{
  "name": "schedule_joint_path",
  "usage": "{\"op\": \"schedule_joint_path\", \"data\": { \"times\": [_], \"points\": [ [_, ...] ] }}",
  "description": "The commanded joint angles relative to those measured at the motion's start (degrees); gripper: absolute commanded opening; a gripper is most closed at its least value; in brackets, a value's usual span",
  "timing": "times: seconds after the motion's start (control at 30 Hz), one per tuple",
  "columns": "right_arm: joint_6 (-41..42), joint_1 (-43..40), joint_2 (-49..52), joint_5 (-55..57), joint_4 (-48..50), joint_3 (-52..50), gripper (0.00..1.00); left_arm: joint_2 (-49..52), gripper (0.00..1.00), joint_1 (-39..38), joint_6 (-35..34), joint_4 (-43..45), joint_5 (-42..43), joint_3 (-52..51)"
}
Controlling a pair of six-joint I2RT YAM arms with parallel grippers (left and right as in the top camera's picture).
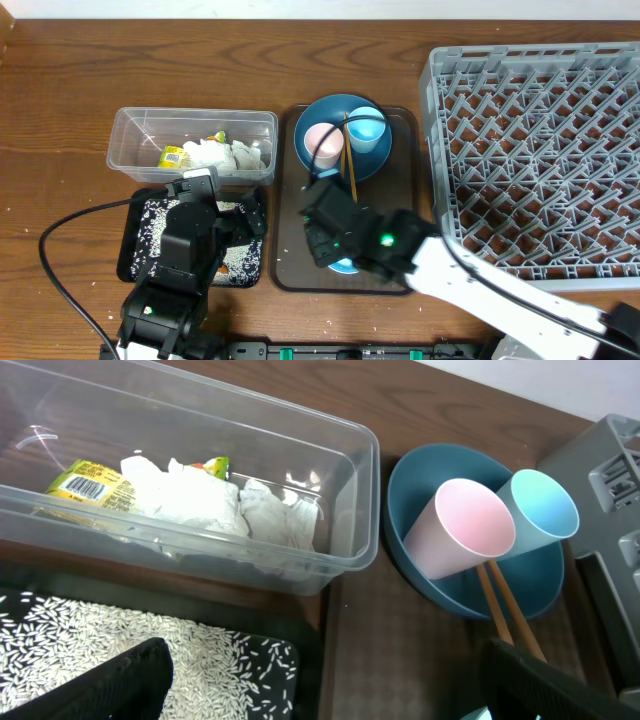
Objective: Sort waste into correct bins and load items into the dishwasher rack
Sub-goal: 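Grip the light-blue bowl rim with the right gripper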
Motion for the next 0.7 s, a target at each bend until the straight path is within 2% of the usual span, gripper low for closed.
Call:
{"op": "schedule_joint_path", "data": {
  "times": [0.0, 0.4, 0.57, 0.67],
  "points": [
    [1.40, 1.53, 3.52, 4.17, 0.61, -0.33, 0.45, 0.02, 0.98, 0.24, 0.52, -0.07, -1.03, 0.74],
    [1.42, 1.57, 11.06, 3.61, 0.81, -0.33, 0.45, 0.02, 0.98, 0.24, 0.52, 0.09, -1.03, 0.74],
    [1.42, 1.60, 11.41, 2.12, 0.81, -0.33, 0.36, 0.02, 0.98, 0.24, 0.52, 0.09, -1.03, 0.74],
    [1.42, 1.57, 11.43, 0.98, 0.79, -0.33, 0.35, 0.02, 0.98, 0.24, 0.52, 0.09, -1.03, 0.74]
  ]
}}
